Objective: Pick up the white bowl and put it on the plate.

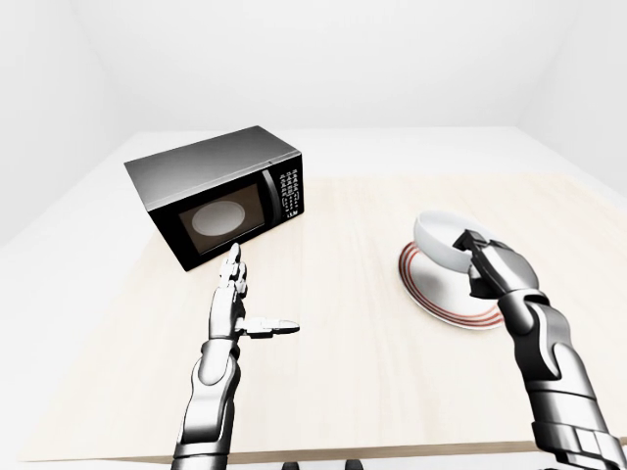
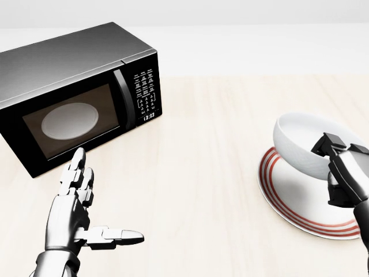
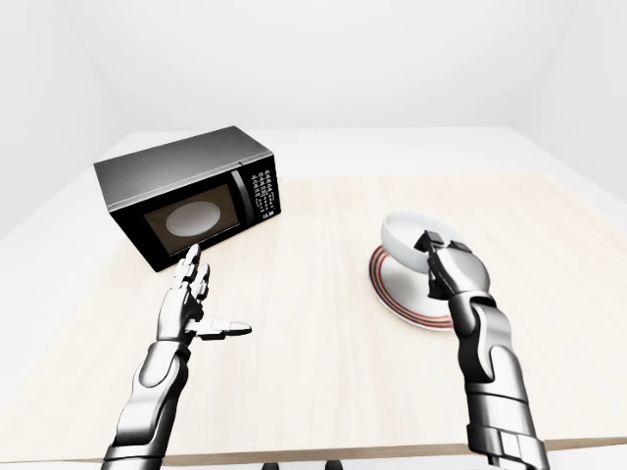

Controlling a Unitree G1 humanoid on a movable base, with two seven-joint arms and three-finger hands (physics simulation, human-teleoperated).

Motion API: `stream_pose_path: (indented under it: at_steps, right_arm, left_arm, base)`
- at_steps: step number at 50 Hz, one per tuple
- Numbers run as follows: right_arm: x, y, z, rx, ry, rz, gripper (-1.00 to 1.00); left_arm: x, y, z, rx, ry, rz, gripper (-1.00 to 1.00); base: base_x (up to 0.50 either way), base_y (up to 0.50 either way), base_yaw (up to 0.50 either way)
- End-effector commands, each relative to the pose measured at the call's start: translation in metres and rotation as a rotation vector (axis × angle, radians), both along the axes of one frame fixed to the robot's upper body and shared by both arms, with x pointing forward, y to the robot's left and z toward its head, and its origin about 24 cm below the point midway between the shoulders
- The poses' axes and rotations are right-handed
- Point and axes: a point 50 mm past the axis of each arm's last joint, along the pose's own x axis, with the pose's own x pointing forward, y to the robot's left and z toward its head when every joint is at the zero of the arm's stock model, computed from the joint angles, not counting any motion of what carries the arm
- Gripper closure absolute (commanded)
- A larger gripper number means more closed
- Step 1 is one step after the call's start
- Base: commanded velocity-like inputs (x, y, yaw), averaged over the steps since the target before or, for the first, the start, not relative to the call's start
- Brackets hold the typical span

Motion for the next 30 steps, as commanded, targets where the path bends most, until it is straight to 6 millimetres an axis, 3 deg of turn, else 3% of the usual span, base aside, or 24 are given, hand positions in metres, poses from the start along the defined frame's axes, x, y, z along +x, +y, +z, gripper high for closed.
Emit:
stream_pose_path:
  at_steps: [1, 30]
  right_arm:
    - [-0.004, -0.01, -0.002, -0.022, -0.019, -0.044, 1.0]
    - [-0.006, -0.023, -0.011, -0.014, 0.004, -0.089, 1.0]
  left_arm:
    - [0.0, 0.0, 0.0, 0.0, 0.0, 0.0, -1.0]
    - [0.0, 0.0, 0.0, 0.0, 0.0, 0.0, -1.0]
  base:
    - [0.0, 0.0, 0.0]
    - [0.0, 0.0, 0.0]
